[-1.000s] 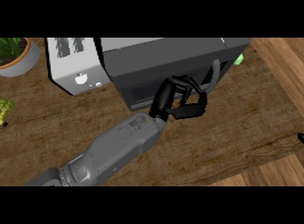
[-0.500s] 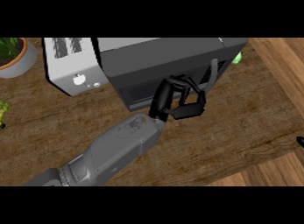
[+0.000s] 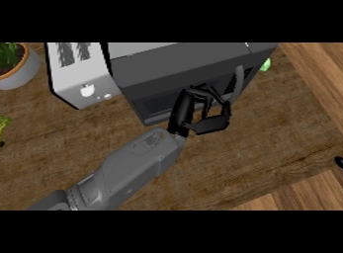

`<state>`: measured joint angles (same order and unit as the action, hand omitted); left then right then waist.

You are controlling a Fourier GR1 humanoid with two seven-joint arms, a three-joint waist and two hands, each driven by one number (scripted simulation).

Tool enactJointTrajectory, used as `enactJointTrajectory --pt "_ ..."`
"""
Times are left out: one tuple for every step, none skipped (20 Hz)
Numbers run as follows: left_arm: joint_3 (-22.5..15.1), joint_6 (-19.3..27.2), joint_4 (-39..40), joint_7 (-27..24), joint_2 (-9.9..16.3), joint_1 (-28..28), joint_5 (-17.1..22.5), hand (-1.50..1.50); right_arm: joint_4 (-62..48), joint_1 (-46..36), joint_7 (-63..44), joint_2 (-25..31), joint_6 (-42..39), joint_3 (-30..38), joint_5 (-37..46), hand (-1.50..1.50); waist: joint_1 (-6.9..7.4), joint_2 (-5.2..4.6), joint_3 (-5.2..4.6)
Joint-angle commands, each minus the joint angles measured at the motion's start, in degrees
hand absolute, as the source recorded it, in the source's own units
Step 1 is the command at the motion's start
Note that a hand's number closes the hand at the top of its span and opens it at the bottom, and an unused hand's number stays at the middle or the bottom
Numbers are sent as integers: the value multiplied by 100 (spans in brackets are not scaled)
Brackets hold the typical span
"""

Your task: Pick up the milk, place it into the microwave and close the microwave

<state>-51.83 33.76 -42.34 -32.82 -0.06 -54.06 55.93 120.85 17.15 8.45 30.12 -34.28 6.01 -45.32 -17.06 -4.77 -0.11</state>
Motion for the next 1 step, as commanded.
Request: enactJointTrajectory --pt "367 109 595 -52 5 -367 132 150 34 20 -27 15 15 9 -76 -150 -44 -43 0"
